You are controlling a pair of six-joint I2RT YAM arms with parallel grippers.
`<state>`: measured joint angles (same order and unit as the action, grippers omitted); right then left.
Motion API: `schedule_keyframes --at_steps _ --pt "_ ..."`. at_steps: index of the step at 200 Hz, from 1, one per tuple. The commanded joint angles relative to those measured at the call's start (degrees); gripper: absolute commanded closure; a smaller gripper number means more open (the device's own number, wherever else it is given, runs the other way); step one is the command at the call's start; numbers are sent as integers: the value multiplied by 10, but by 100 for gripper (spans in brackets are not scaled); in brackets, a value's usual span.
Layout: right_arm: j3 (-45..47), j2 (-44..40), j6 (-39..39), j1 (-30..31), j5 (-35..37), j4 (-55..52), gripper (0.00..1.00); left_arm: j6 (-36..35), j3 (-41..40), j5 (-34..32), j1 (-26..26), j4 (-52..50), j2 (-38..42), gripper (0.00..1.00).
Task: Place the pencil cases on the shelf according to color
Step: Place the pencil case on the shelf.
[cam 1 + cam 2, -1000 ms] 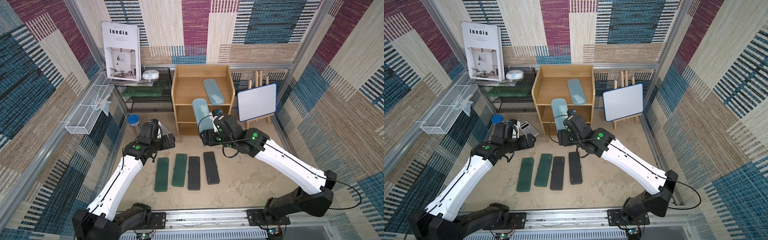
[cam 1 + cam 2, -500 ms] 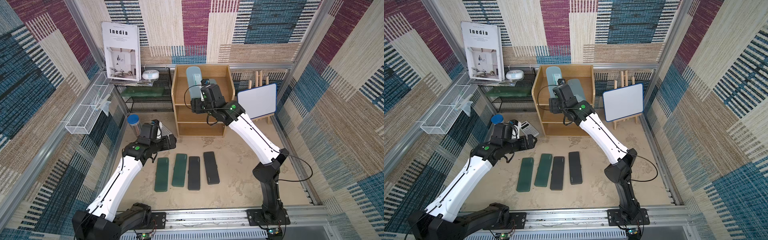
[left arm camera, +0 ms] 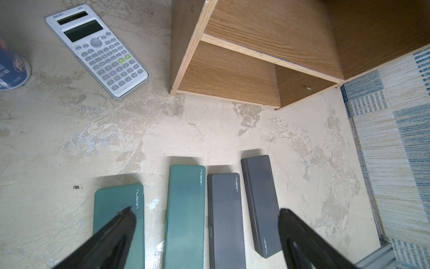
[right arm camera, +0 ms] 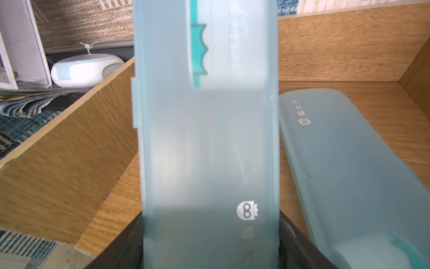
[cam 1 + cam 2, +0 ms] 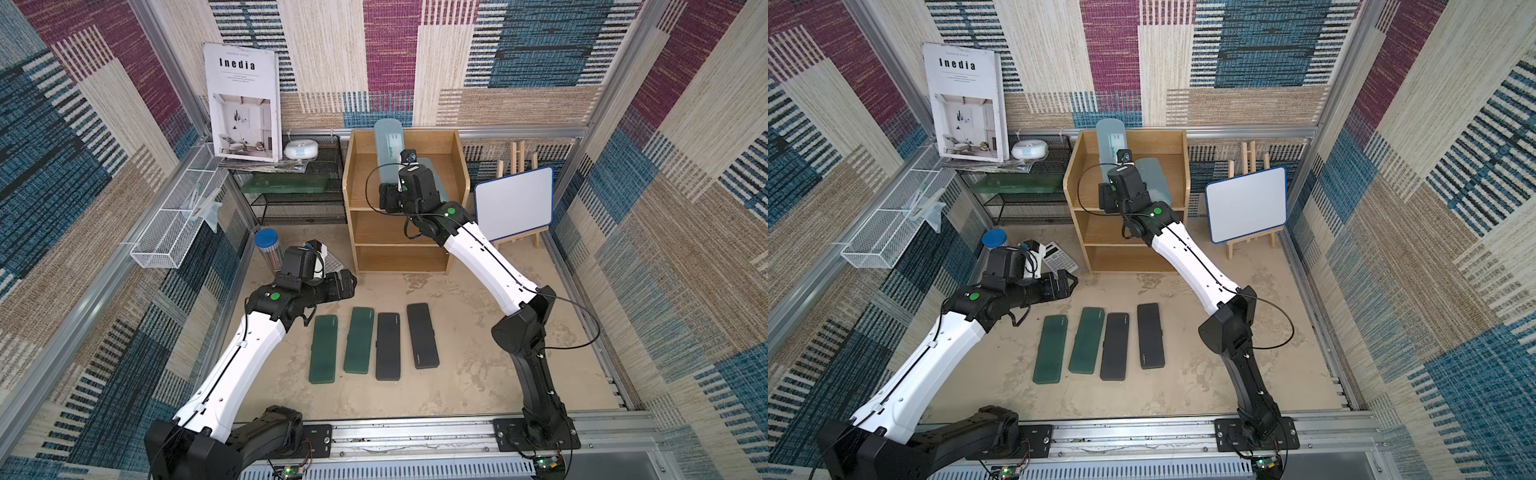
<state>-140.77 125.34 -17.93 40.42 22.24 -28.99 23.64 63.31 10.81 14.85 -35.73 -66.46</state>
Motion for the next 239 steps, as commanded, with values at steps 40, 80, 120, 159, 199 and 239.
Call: schedule_keyframes --at_steps 40,80,120,159,199,239 --pt "1 20 -13 -5 -7 -25 13 1 1 17 -1 14 -4 0" --pt "3 3 -14 -5 -24 -20 7 2 -1 19 -2 15 -6 0" --pt "3 -19 -5 -4 -57 8 6 0 -2 17 -3 13 -11 0" --pt "3 -51 12 -3 -97 31 6 -4 -3 8 -3 9 -13 0" --pt "14 -108 35 -1 -68 9 7 -9 -6 3 -3 8 -9 0" --pt "154 -217 39 -1 18 -46 32 -18 -10 19 -4 13 -10 0"
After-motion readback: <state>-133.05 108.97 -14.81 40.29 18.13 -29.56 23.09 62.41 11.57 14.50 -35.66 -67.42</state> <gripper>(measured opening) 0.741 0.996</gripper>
